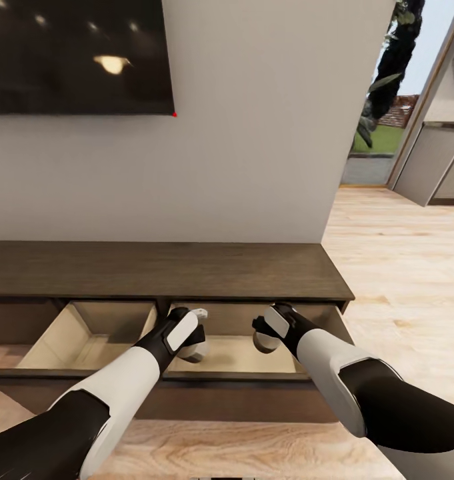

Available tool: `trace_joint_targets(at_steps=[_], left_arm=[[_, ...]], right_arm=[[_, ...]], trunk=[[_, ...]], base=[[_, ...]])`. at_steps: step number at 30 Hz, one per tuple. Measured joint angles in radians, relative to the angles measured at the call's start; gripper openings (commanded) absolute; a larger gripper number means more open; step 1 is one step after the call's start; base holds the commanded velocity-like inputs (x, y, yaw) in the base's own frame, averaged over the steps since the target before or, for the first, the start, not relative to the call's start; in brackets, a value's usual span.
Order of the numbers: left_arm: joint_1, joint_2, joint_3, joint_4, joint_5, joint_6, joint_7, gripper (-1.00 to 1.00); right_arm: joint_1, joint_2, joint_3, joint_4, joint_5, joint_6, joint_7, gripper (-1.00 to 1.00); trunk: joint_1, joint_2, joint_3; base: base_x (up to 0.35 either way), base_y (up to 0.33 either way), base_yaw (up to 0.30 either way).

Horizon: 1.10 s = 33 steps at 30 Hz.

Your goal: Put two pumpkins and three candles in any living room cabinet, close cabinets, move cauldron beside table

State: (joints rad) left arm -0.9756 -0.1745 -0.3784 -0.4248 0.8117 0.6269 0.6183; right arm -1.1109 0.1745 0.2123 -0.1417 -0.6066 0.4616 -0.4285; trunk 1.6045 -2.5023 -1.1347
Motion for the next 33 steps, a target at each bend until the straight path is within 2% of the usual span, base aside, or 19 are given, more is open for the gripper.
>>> trace_joint_targets(at_steps=[17, 29, 33], left_arm=[[0.0, 0.0, -0.004, 0.0, 0.0, 0.0, 0.001, -1.0], [0.0, 0.0, -0.006, 0.0, 0.0, 0.0, 0.0, -1.0], [0.0, 0.0, -0.007, -0.007, 0.0, -0.001, 0.0, -1.0]], right_arm=[[0.0, 0.0, 0.001, 0.0, 0.001, 0.0, 0.0, -1.0], [0.0, 0.0, 0.002, 0.0, 0.001, 0.0, -0.001, -1.0], [0.0, 0.0, 0.002, -0.001, 0.001, 0.0, 0.0, -1.0]], trunk=[[0.0, 0.0, 0.0], [0.006, -0.003, -0.046], [0.005, -0.003, -0.046]], base=[[0.032, -0.045, 0.0], [0.0, 0.0, 0.0], [0.0, 0.0, 0.0]])
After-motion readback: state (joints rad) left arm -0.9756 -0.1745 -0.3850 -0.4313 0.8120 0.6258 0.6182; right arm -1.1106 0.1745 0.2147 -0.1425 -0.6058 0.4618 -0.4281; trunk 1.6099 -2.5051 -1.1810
